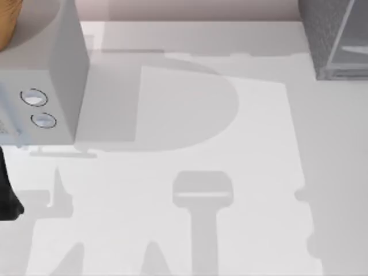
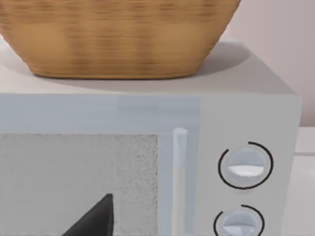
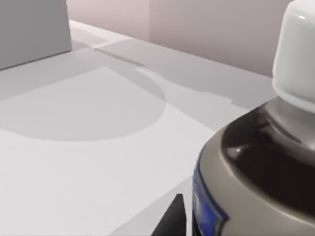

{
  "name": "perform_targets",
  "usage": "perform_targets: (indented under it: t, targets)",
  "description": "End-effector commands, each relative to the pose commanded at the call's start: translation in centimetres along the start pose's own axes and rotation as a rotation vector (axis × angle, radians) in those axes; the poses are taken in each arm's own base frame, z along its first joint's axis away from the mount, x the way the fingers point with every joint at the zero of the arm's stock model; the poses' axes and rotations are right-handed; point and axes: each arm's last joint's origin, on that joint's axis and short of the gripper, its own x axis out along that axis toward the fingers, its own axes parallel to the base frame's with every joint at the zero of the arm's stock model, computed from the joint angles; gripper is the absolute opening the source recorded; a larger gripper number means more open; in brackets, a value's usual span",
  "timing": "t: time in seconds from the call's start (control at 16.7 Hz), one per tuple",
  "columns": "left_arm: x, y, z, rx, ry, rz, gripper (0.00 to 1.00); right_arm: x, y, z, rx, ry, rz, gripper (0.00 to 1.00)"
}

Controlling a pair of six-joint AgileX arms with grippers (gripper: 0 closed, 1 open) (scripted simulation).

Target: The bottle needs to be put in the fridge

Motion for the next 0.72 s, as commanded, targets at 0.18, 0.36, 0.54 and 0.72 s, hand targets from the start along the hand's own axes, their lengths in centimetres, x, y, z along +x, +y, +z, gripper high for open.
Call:
perform_targets:
  t: [0.18, 0.36, 0.54, 0.72]
  targets:
    - [0.0, 0.0, 0.0, 0.0, 0.0, 0.0, 1.0, -0.1, 1.7, 1.8, -0.022, 0.015, -0.057, 0.01]
    - [0.0, 0.0, 0.0, 0.0, 0.0, 0.0, 1.0, -0.2, 4.2, 4.0, -0.06, 0.024, -0.142, 0.01]
    - [0.0, 0.0, 0.0, 0.0, 0.0, 0.0, 1.0, -0.3, 7.3, 5.6, -0.089, 0.023, -0.244, 0.01]
    - [0.0, 0.0, 0.0, 0.0, 0.0, 0.0, 1.0, -0.6, 10.4, 6.4, -0.105, 0.006, -0.365, 0.01]
